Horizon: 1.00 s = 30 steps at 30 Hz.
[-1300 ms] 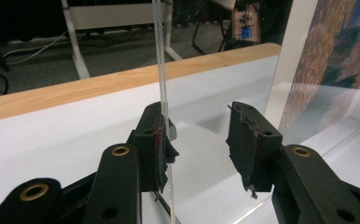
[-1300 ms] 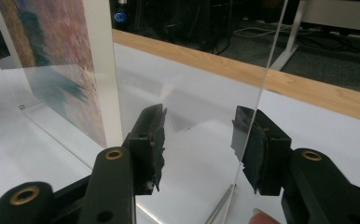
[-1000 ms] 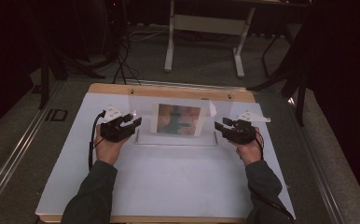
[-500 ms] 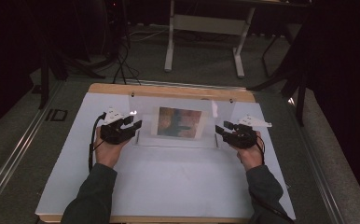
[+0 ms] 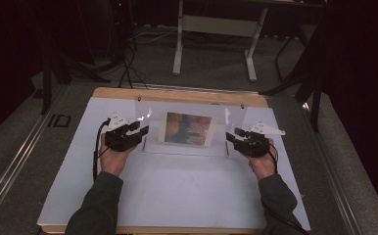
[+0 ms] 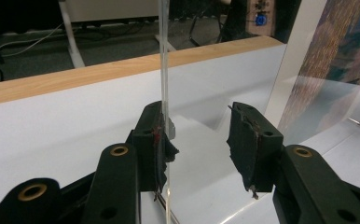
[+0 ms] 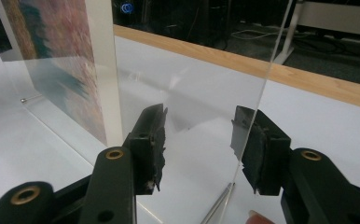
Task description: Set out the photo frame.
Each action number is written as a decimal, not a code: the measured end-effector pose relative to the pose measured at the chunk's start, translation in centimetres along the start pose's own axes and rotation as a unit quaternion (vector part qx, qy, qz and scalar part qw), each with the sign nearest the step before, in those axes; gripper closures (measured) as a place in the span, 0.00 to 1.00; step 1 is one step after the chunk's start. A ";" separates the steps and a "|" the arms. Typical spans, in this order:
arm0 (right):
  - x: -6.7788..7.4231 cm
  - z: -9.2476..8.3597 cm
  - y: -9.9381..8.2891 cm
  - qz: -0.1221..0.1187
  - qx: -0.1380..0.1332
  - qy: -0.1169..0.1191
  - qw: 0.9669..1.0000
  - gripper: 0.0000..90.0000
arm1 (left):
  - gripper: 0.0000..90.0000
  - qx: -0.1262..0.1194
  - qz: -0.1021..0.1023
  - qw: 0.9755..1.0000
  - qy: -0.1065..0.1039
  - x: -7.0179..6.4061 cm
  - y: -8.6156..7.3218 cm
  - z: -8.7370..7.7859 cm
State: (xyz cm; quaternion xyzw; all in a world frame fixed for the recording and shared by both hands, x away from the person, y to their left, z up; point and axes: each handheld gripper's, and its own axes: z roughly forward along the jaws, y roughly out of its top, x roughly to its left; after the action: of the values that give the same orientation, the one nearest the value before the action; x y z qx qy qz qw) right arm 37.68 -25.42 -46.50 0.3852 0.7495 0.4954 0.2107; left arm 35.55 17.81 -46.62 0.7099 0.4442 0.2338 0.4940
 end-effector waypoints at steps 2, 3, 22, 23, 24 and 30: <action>-0.1 0.0 0.1 -0.002 0.004 0.003 1.000 0.59 | 0.63 0.001 -0.001 1.000 0.002 -0.1 0.0 -0.1; -0.2 0.0 0.1 -0.003 0.005 0.004 1.000 0.59 | 0.63 0.002 -0.002 1.000 0.003 -0.2 0.0 -0.1; -0.6 0.1 0.1 -0.009 0.005 0.019 1.000 0.59 | 0.63 0.001 -0.004 1.000 0.008 -0.5 -0.2 -0.3; -0.6 0.1 0.1 -0.009 0.005 0.020 1.000 0.59 | 0.63 -0.001 -0.003 1.000 0.004 -0.4 -0.2 -0.3; -0.6 0.1 0.1 -0.011 0.005 0.019 1.000 0.59 | 0.63 -0.001 -0.002 1.000 0.002 -0.3 -0.3 -0.3; -0.6 0.2 0.0 -0.018 0.015 0.016 1.000 0.53 | 0.58 0.001 0.004 1.000 0.005 -0.1 -0.4 -0.3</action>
State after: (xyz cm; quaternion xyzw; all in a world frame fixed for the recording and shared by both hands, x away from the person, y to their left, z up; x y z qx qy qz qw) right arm 38.21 -25.78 -46.64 0.3667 0.7672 0.4861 0.2015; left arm 35.08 17.90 -46.86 0.7111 0.4444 0.2385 0.4900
